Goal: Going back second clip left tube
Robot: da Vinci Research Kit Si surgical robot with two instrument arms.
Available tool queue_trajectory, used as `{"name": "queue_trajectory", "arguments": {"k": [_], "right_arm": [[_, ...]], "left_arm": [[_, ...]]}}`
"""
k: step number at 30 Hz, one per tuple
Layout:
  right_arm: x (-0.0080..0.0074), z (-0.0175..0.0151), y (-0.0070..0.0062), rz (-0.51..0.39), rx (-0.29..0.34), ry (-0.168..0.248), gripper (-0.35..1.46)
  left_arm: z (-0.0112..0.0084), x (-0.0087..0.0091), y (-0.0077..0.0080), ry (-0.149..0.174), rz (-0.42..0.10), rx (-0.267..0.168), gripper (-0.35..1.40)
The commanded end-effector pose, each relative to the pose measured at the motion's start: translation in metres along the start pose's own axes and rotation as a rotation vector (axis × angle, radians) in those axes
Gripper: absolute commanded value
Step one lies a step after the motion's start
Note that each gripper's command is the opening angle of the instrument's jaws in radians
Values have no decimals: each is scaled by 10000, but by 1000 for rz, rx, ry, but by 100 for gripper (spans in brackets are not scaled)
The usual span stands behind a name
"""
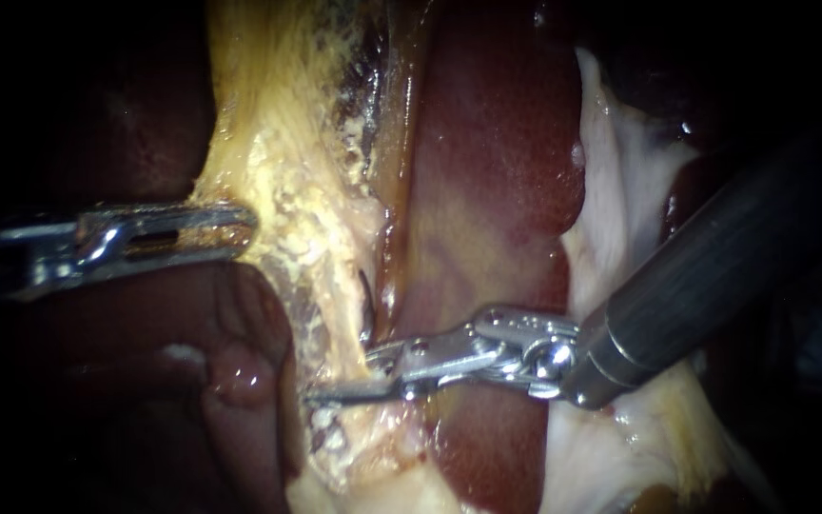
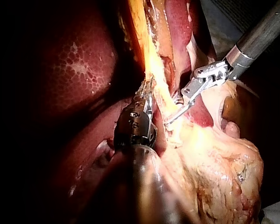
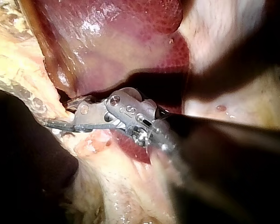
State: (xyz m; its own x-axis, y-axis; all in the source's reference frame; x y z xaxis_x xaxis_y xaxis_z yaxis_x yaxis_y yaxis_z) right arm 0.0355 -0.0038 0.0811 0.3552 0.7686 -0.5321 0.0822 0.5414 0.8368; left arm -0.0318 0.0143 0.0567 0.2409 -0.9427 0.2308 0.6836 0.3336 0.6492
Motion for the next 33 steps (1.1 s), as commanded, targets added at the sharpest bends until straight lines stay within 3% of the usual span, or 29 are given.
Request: {"name": "queue_trajectory", "arguments": {"k": [1,11,12,13,16,18,27,33], "right_arm": [[0,0,0,0,0,0,-35],[-1,-1,0,-1,0,0,-35],[-1,-1,0,-1,0,0,-29],[0,-1,0,-1,0,0,-6],[1,0,1,-47,-7,-1,37],[2,1,2,-83,-27,12,50],[7,-4,2,-245,-47,35,59],[11,-26,-3,-350,-67,36,60]], "left_arm": [[0,0,0,0,0,0,-35],[2,1,-1,-6,0,1,-35],[2,1,-1,-6,0,1,-35],[2,1,-1,-6,0,1,-35],[2,1,-1,-9,-1,3,-35],[2,1,-1,-9,-1,3,-35],[1,2,-3,-12,-1,4,-35],[0,2,-4,-12,-1,3,-35]]}}
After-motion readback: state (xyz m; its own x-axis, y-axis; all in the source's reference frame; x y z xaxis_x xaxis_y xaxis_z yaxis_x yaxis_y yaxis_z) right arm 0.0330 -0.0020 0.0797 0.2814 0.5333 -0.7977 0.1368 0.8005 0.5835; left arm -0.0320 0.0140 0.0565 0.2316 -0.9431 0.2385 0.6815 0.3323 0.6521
